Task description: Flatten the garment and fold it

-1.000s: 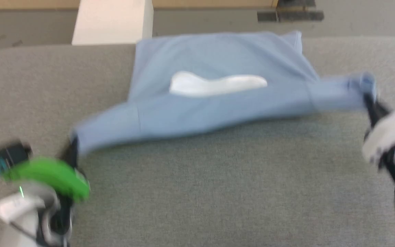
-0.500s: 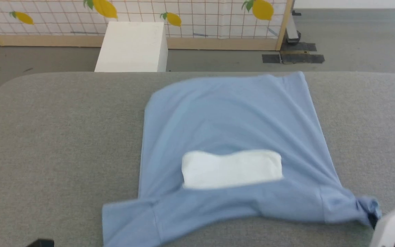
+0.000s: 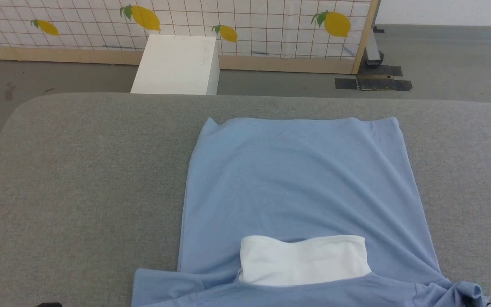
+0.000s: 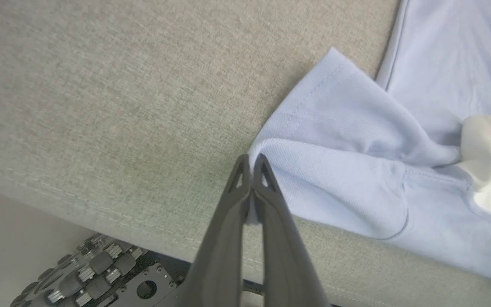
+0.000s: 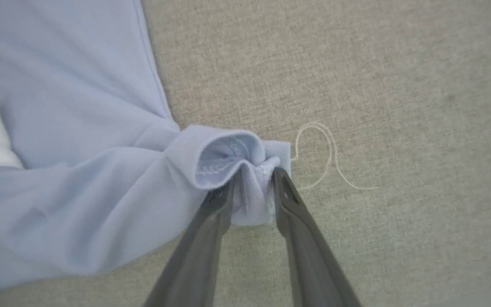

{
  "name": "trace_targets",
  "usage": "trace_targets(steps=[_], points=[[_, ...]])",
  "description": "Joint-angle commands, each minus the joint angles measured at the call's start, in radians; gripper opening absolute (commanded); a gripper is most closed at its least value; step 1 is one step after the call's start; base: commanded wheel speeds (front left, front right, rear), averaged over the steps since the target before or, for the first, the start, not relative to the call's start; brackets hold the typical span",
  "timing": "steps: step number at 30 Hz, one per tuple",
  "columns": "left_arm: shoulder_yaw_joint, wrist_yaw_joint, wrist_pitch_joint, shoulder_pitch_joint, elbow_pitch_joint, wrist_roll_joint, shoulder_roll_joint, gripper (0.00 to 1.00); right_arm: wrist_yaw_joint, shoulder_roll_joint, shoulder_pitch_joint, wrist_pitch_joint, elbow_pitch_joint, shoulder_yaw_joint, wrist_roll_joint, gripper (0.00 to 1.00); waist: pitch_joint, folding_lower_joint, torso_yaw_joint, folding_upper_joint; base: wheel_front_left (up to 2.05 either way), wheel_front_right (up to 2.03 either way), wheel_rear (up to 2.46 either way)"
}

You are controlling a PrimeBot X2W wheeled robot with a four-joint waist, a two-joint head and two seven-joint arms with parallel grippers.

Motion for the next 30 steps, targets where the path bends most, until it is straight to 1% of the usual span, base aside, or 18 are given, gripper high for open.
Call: trace_targets(steps=[1,7,11,14,18,21,24,26,30], points=[[-0.002,-0.014,-0.025,-0.029,0.001,0.017,-0.007,0.00,-0.002,-0.001,-0.010,-0.052,0.000,0.011,0.007,1.00,-0.001,0.0001,0.003,0.0000,0.00,0.00,0.00],[-0.033,-0.067,-0.103,-0.086,0.023,0.051,-0.025,0.00,-0.002,-0.001,-0.089,-0.292,-0.005,0.053,-0.017,1.00,0.007,0.0001,0.023,0.0000,0.00,0.00,0.00],[-0.051,-0.090,-0.130,-0.120,0.042,0.060,-0.036,0.00,-0.002,-0.009,-0.205,-0.444,0.025,0.084,-0.054,1.00,0.036,0.0001,0.041,0.0000,0.00,0.00,0.00],[-0.064,-0.107,-0.142,-0.151,0.054,0.064,-0.043,0.00,-0.002,-0.042,-0.325,-0.535,0.101,0.104,-0.072,1.00,0.074,0.0001,0.064,0.0000,0.00,0.00,0.00],[-0.078,-0.127,-0.150,-0.195,0.072,0.063,-0.052,0.00,-0.002,-0.112,-0.512,-0.593,0.253,0.118,-0.075,1.00,0.136,0.0001,0.105,0.0000,0.00,0.00,0.00],[-0.089,-0.138,-0.159,-0.225,0.085,0.063,-0.063,0.00,-0.002,-0.148,-0.644,-0.611,0.367,0.112,-0.084,1.00,0.185,0.0001,0.138,0.0000,0.00,0.00,0.00],[-0.103,-0.153,-0.169,-0.258,0.102,0.063,-0.077,0.00,-0.002,-0.195,-0.769,-0.588,0.483,0.109,-0.104,1.00,0.242,0.0001,0.177,0.0000,0.00,0.00,0.00],[-0.111,-0.163,-0.176,-0.276,0.117,0.061,-0.086,0.00,-0.002,-0.218,-0.831,-0.552,0.551,0.108,-0.132,1.00,0.272,0.0001,0.197,0.0000,0.00,0.00,0.00],[-0.127,-0.181,-0.194,-0.304,0.142,0.060,-0.104,0.00,-0.002,-0.241,-0.938,-0.429,0.654,0.092,-0.190,1.00,0.332,0.0001,0.230,0.0000,0.00,0.00,0.00]])
